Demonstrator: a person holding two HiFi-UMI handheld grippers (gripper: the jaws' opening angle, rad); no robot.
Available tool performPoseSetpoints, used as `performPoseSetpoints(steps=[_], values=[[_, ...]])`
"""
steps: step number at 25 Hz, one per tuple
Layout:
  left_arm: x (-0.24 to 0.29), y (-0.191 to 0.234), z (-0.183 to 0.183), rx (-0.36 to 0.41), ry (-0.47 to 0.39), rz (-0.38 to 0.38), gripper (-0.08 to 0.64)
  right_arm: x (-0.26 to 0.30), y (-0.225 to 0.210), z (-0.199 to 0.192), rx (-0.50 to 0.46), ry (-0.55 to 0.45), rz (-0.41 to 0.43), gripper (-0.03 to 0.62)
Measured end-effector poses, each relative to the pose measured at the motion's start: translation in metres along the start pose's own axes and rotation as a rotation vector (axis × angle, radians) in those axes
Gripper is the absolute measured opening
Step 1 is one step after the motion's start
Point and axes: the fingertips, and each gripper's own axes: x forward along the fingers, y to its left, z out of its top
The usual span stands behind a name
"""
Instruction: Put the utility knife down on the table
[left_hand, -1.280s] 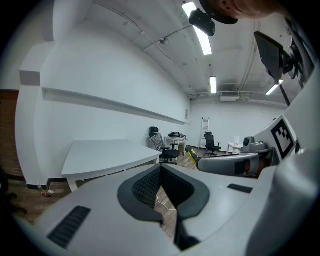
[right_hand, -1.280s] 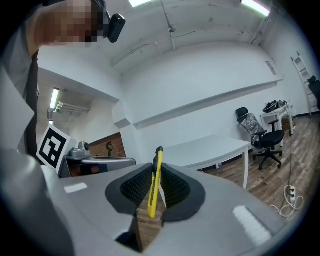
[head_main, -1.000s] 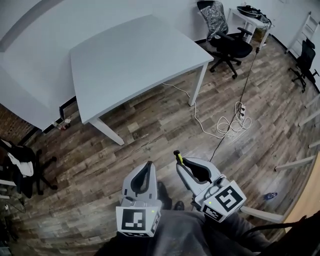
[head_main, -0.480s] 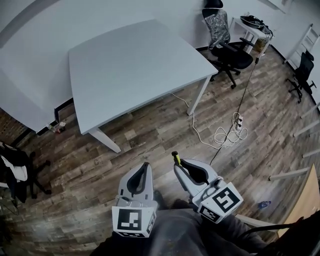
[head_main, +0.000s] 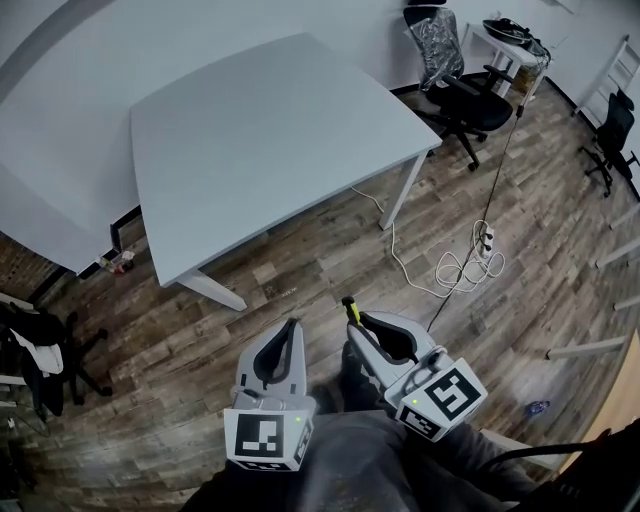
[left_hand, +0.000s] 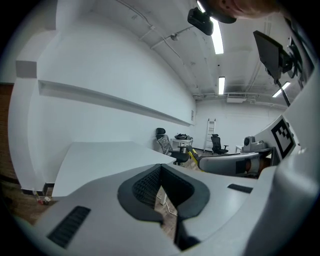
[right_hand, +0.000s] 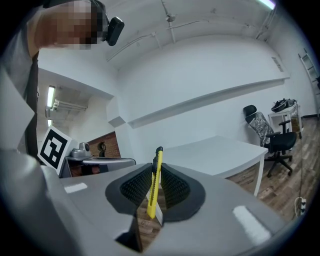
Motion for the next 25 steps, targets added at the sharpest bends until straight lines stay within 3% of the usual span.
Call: performPoseSetpoints(steps=[16, 25], values=[[0.146, -0.004, 0.016, 0.008, 0.069, 0.073, 0.003, 0.063, -0.138, 0.028, 0.045, 0.022, 0.088, 0.055], [0.178, 0.021, 0.027, -0.008, 0.066, 0.163, 0.003, 0.100, -0.167, 0.041, 0.051, 0.037, 0.150, 0.055]])
